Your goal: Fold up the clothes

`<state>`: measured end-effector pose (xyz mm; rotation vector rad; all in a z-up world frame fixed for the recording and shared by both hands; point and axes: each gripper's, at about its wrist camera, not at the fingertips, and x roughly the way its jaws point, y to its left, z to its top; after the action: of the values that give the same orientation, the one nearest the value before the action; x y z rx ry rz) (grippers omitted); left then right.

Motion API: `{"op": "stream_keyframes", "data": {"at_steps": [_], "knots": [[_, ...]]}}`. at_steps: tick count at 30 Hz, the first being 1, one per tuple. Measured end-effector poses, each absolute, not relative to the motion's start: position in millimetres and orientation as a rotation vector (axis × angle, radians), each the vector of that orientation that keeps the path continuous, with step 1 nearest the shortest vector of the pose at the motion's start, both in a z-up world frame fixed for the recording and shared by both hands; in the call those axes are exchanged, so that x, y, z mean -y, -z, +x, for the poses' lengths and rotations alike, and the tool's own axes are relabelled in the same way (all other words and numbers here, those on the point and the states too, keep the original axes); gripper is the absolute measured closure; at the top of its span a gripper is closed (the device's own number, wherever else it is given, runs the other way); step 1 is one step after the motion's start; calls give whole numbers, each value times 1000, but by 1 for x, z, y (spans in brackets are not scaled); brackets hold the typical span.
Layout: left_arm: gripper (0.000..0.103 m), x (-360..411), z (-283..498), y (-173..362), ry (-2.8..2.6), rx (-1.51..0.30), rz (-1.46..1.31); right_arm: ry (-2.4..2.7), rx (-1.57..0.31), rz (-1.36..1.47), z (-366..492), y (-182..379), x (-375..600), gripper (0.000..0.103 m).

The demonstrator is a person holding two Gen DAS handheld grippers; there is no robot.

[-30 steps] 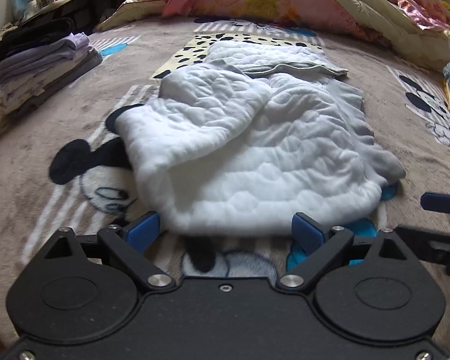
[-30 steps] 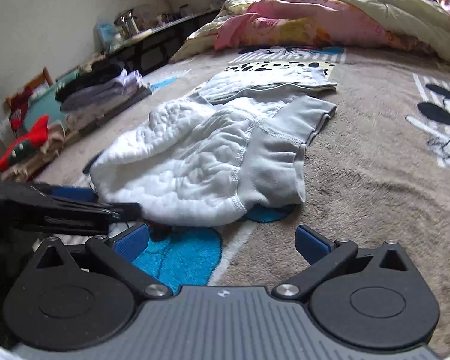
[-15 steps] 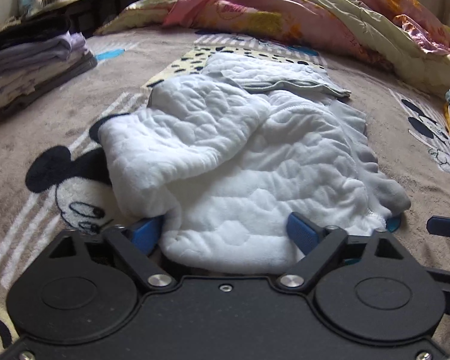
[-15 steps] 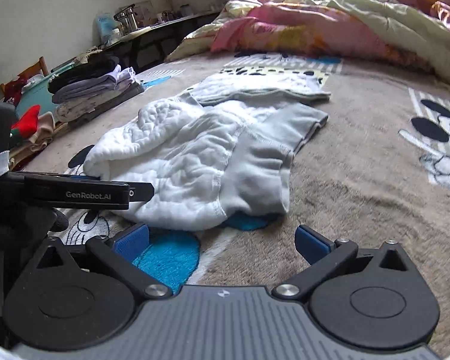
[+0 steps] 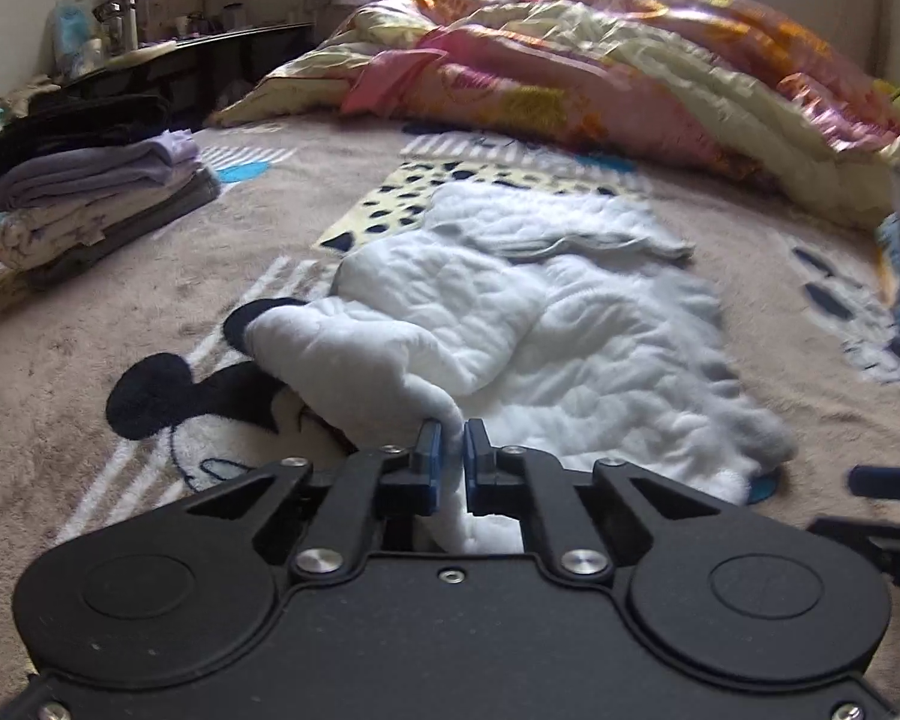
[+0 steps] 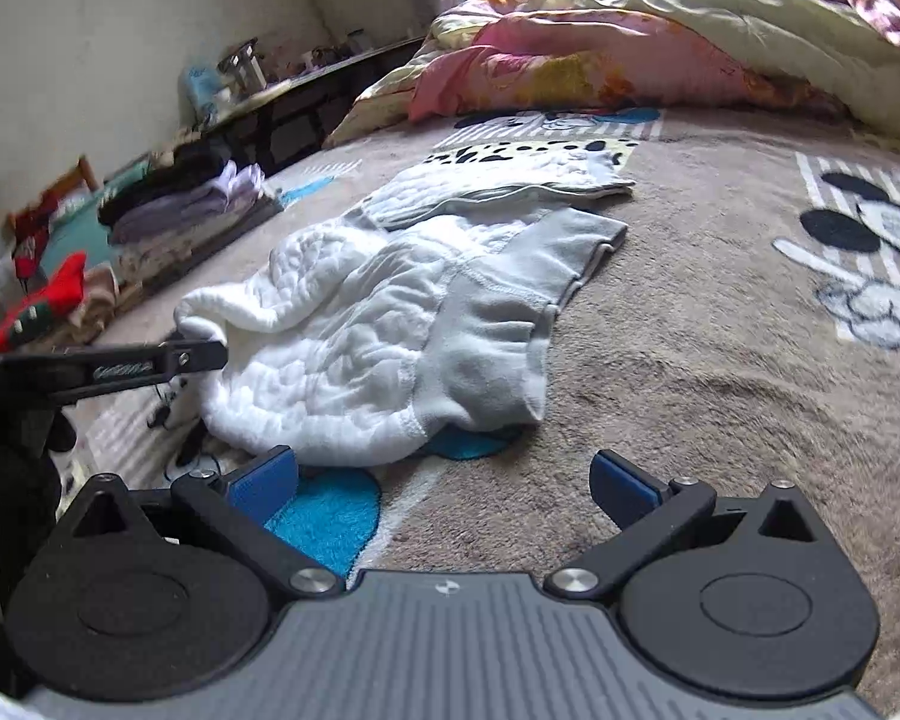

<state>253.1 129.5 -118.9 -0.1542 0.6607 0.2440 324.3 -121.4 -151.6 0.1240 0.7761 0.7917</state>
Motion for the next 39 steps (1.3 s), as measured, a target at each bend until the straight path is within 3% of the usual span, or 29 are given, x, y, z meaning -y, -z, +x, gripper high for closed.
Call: {"op": "stream_keyframes", "data": {"at_steps": [3, 4, 5, 6, 15, 18, 20, 22, 24, 29, 34, 39], "knots": [[95, -138, 248, 114, -207, -657, -215, -804, -785, 214, 329, 152, 129, 0], [73, -141, 246, 113, -204, -655, -231, -811, -785, 236, 330, 153, 130, 0], [27, -146, 245, 114, -229, -649, -241, -819, -786, 249, 330, 153, 130, 0], [16, -151, 243, 115, -242, -631, -263, -825, -785, 254, 330, 153, 129, 0], [16, -183, 251, 138, -340, -647, -303, -835, -818, 280, 332, 161, 122, 0], [20, -195, 248, 142, -393, -631, -319, -826, -825, 276, 334, 165, 120, 0], [45, -204, 244, 143, -427, -621, -330, -820, -828, 283, 336, 168, 121, 0], [62, -214, 237, 141, -449, -612, -361, -816, -826, 297, 338, 171, 121, 0], [62, -223, 230, 140, -455, -592, -396, -811, -819, 323, 341, 173, 121, 0], [49, -222, 224, 132, -390, -561, -380, -788, -806, 418, 357, 178, 117, 0], [40, -201, 223, 115, -358, -520, -222, -755, -811, 513, 368, 185, 118, 0], [40, -176, 236, 105, -364, -486, 50, -744, -817, 516, 370, 187, 114, 0]]}}
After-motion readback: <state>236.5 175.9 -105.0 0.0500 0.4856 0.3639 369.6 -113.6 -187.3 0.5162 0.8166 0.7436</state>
